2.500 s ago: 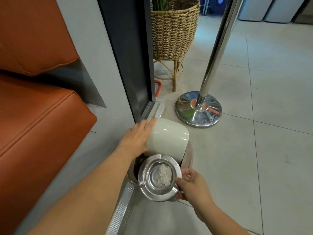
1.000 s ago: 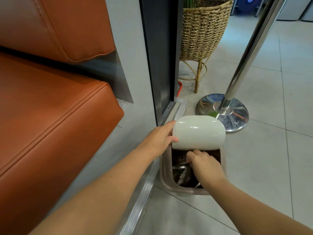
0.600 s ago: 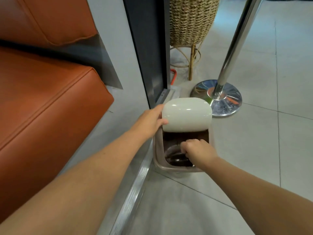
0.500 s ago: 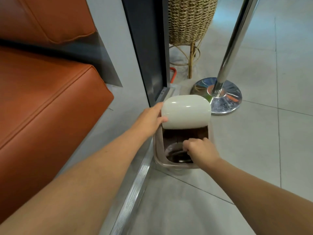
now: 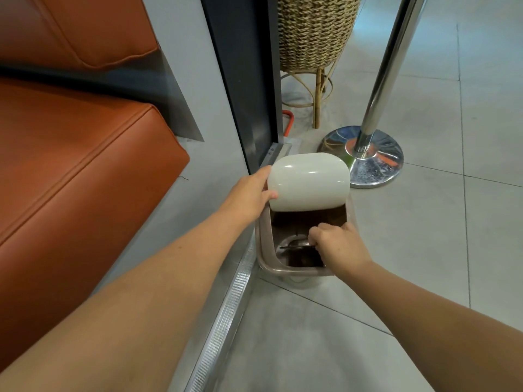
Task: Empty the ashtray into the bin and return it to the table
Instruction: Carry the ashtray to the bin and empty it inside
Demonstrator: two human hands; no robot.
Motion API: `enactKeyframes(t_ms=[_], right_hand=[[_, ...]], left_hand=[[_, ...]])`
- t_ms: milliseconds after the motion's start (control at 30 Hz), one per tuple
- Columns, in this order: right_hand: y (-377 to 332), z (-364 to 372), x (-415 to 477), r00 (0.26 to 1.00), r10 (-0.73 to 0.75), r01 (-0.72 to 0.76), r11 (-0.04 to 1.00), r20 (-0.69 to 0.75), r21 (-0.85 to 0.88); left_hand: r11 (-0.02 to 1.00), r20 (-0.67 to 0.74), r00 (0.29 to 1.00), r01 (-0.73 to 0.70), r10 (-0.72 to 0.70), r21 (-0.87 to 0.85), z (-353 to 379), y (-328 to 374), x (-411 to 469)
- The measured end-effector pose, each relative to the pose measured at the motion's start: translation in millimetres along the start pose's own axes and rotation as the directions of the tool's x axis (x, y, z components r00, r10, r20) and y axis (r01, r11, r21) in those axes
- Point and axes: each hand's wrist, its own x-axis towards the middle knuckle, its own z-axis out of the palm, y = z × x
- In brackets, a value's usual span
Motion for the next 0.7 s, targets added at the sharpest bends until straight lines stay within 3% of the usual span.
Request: enactKeyframes(t_ms=[67,200,300,700], right_hand=[[-1,3,0,0.997,-0.044,0.044,0.999,0.064,0.0],[0,2,-2,1.0,-0.015,0.015,0.999,0.016,0.029],[-2,0,-3,0.996,-0.035,0.032,0.999,0.079,0.043],[-5,-10,-4,0.999,0.033,-0.038,0.991,0.042,0.125]], left_hand=[[1.0,0.005,1.0,0.003,-0.003,0.004,0,0,1],[1.0,0.009,1.0,0.014,-0.014,0.006,0,1,2],[1.0,0.009,1.0,0.024,-0.024,0.007,0,2,0],[0.999,-0.014,0.999,0.052,-0.052,-0.008,1,6,-4]])
